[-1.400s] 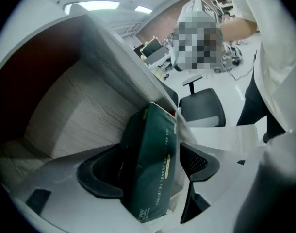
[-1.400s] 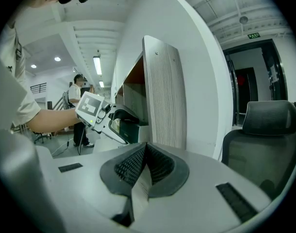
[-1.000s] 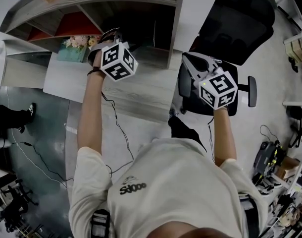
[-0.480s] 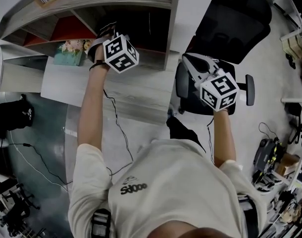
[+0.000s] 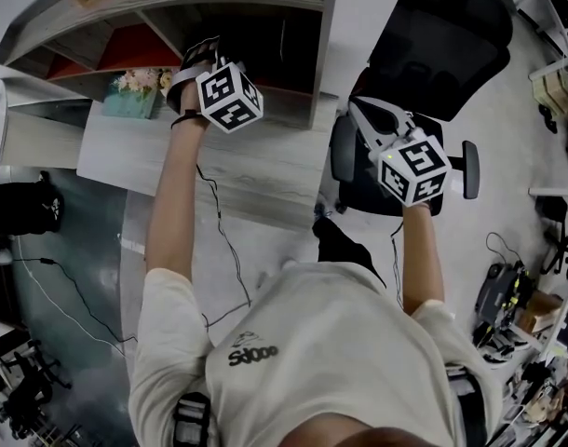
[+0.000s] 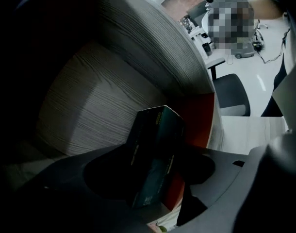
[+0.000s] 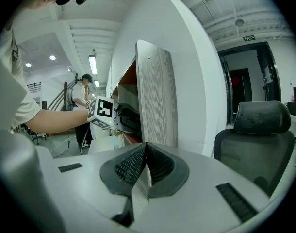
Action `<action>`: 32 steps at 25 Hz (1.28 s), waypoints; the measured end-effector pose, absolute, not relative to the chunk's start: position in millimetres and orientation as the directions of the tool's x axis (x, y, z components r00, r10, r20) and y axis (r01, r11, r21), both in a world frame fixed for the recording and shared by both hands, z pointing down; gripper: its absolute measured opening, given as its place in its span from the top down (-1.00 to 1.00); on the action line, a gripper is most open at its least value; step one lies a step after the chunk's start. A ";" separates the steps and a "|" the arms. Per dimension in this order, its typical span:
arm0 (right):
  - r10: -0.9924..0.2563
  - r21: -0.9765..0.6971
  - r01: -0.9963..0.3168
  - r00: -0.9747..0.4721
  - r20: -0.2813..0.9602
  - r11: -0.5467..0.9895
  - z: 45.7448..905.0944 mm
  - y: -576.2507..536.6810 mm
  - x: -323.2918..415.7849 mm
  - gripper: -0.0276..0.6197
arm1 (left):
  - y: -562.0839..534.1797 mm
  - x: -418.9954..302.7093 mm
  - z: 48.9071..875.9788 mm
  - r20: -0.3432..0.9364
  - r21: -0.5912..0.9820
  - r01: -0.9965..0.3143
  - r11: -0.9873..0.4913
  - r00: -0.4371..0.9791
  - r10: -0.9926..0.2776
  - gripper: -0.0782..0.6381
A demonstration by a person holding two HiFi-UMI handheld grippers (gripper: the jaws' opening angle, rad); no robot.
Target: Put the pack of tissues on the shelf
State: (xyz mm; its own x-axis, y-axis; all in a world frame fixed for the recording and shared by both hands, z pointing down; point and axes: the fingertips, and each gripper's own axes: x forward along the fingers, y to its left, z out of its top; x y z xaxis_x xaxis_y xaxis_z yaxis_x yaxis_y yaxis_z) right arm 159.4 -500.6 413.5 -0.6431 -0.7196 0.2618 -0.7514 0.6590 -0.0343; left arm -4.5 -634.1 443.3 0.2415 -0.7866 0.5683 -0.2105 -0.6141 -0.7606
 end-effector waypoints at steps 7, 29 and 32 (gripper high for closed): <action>-0.756 0.041 -0.770 -0.614 0.225 0.637 386.9 -461.0 162.7 0.90 | -564.7 -23.1 415.3 0.453 -0.751 -0.395 -0.528 0.274 -0.849 0.08; -0.807 0.256 -0.768 -0.580 0.114 0.587 308.8 -249.2 113.8 0.90 | -268.6 -83.9 346.4 0.208 -0.456 -0.764 -0.458 0.408 -0.889 0.73; -0.802 0.277 -0.756 -0.587 0.113 0.593 306.1 -227.3 104.4 0.90 | -239.9 -83.2 337.4 0.185 -0.448 -0.765 -0.463 0.427 -0.885 0.73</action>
